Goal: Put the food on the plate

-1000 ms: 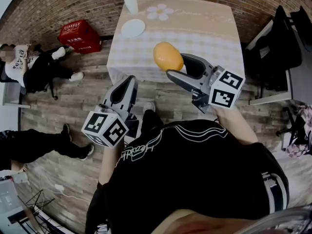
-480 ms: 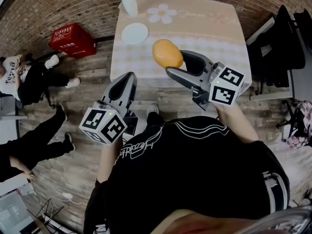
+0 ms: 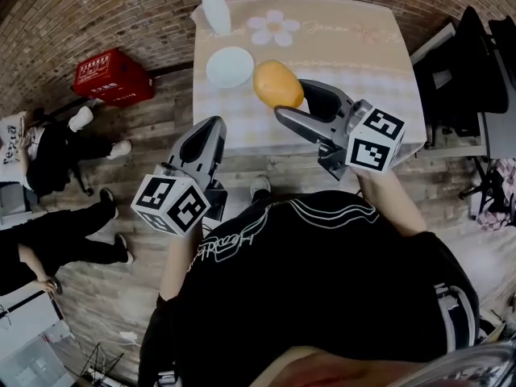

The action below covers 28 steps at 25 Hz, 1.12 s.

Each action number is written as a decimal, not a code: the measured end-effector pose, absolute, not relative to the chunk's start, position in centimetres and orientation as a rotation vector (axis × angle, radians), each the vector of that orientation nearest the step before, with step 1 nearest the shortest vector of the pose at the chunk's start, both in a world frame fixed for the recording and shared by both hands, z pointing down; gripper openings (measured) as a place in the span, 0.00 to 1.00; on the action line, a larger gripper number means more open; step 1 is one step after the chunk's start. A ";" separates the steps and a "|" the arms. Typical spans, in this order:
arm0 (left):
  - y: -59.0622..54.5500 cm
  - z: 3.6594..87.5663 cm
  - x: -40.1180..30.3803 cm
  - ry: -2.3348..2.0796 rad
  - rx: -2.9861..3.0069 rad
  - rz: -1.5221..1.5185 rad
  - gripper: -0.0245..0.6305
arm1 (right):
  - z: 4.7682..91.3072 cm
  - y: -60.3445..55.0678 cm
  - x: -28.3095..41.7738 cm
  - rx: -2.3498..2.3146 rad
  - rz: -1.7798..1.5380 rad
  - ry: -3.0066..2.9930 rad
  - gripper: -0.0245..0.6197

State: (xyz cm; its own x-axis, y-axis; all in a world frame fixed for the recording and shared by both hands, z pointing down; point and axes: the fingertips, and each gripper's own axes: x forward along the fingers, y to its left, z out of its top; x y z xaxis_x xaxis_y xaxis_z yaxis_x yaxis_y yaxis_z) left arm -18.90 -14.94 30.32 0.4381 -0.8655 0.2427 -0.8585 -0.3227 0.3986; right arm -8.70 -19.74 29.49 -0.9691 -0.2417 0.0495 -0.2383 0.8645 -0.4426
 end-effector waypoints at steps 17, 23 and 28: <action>-22.2 34.7 -26.1 -1.292 2.219 0.019 0.05 | 33.3 -26.8 -15.7 -0.619 -0.744 3.045 0.47; -24.7 37.2 -28.4 -1.260 2.186 0.042 0.05 | 35.9 -29.6 -17.7 -0.697 -0.775 3.074 0.47; -26.3 39.2 -30.3 -1.251 2.152 0.039 0.05 | 38.1 -31.5 -19.6 -0.738 -0.761 3.144 0.47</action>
